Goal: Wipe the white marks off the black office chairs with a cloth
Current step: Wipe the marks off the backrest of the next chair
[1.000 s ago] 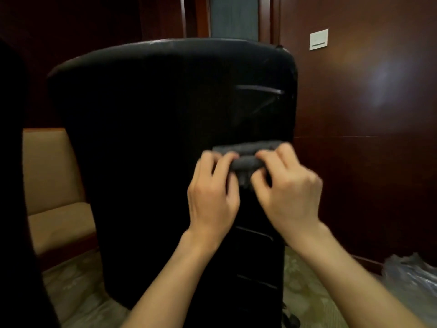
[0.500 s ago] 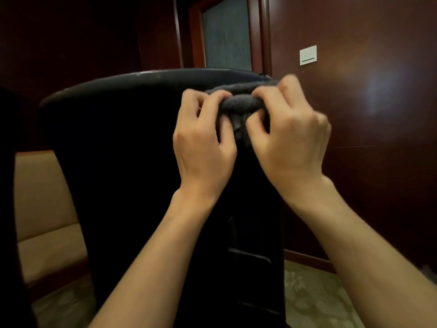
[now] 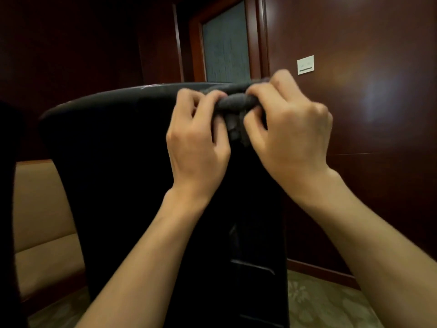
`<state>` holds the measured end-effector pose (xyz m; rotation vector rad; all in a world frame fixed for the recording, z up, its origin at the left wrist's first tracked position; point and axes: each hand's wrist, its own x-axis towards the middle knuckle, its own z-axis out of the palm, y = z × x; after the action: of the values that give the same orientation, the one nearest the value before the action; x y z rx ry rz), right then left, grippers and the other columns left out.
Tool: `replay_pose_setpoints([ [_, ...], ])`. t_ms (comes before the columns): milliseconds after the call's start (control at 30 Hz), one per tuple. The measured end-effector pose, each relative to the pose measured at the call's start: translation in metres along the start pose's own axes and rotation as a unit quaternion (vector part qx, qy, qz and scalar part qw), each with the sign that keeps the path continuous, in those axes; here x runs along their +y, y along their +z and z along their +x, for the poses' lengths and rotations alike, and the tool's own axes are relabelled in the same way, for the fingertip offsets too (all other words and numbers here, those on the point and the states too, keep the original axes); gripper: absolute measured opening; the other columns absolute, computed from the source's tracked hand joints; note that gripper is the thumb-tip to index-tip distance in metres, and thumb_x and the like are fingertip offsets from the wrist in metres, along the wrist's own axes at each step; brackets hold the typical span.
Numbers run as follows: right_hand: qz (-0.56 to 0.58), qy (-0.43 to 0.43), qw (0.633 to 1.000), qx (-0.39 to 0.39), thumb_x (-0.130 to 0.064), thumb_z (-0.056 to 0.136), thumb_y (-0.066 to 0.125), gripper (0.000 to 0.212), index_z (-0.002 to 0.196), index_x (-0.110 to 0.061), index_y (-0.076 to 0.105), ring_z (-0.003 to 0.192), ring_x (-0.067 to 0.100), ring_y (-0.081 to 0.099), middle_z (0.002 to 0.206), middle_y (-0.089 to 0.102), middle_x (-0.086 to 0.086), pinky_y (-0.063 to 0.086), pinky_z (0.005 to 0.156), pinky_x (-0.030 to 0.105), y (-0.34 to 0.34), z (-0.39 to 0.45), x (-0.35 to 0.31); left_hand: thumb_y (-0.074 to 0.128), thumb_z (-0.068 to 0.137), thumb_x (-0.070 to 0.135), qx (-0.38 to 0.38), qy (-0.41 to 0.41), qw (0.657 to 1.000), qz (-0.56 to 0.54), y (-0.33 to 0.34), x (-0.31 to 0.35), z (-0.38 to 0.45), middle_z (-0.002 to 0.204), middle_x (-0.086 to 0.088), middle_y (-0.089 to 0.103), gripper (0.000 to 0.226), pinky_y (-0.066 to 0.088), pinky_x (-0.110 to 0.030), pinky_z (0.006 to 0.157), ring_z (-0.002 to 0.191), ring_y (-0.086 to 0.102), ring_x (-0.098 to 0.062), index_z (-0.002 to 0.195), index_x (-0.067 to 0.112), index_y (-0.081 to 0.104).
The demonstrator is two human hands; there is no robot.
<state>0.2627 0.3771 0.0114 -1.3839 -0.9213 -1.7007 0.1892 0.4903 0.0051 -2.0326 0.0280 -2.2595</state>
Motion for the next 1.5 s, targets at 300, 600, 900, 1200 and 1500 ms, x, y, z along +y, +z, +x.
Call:
replay_pose_setpoints([
  [300,0.055,0.014,0.988,-0.140,-0.024,0.082,0.059,0.016,0.091,-0.014,0.068,0.054,0.027,0.059,0.089,0.062,0.005,0.039,0.042,0.030,0.004,-0.103,0.006,0.052,0.089,0.009,-0.128,-0.020,0.991,-0.010,0.000,-0.012,-0.119,0.100,-0.011,0.057,0.029,0.053,-0.038,0.078,0.088,0.062,-0.027,0.113,0.002,0.066],
  [600,0.046,0.045,0.997,-0.046,-0.024,0.087,0.058,0.020,0.099,-0.014,0.069,0.064,0.037,0.061,0.098,0.063,0.009,0.043,0.050,0.032,0.008,-0.036,0.015,0.057,0.087,0.008,-0.061,-0.030,0.998,-0.007,0.009,0.005,-0.033,0.100,-0.014,0.057,0.027,0.048,-0.034,0.078,0.088,0.059,-0.026,0.111,0.004,0.068],
  [900,0.092,0.090,0.982,-0.140,-0.021,0.085,0.056,0.025,0.102,-0.010,0.070,0.058,0.032,0.062,0.096,0.064,0.009,0.051,0.047,0.038,0.009,-0.203,0.022,0.050,0.088,0.012,-0.197,-0.036,0.980,0.002,0.007,-0.001,-0.190,0.099,-0.014,0.059,0.031,0.056,-0.044,0.075,0.087,0.062,-0.034,0.112,0.002,0.066],
  [1200,0.102,0.121,0.981,-0.113,-0.015,0.085,0.059,0.022,0.102,-0.008,0.072,0.057,0.025,0.060,0.091,0.063,0.010,0.049,0.048,0.034,0.005,-0.187,0.030,0.055,0.088,0.008,-0.171,-0.090,0.980,-0.036,0.015,0.017,-0.173,0.099,-0.013,0.059,0.026,0.054,-0.041,0.078,0.088,0.063,-0.030,0.110,0.002,0.068],
  [1500,0.133,0.180,0.956,-0.189,-0.019,0.084,0.057,0.026,0.103,-0.008,0.068,0.066,0.027,0.066,0.094,0.063,0.008,0.051,0.058,0.031,-0.008,-0.312,0.029,0.051,0.085,0.019,-0.303,-0.088,0.948,0.037,0.005,0.025,-0.277,0.100,-0.006,0.057,0.033,0.055,-0.038,0.071,0.084,0.063,-0.028,0.111,0.008,0.068],
])
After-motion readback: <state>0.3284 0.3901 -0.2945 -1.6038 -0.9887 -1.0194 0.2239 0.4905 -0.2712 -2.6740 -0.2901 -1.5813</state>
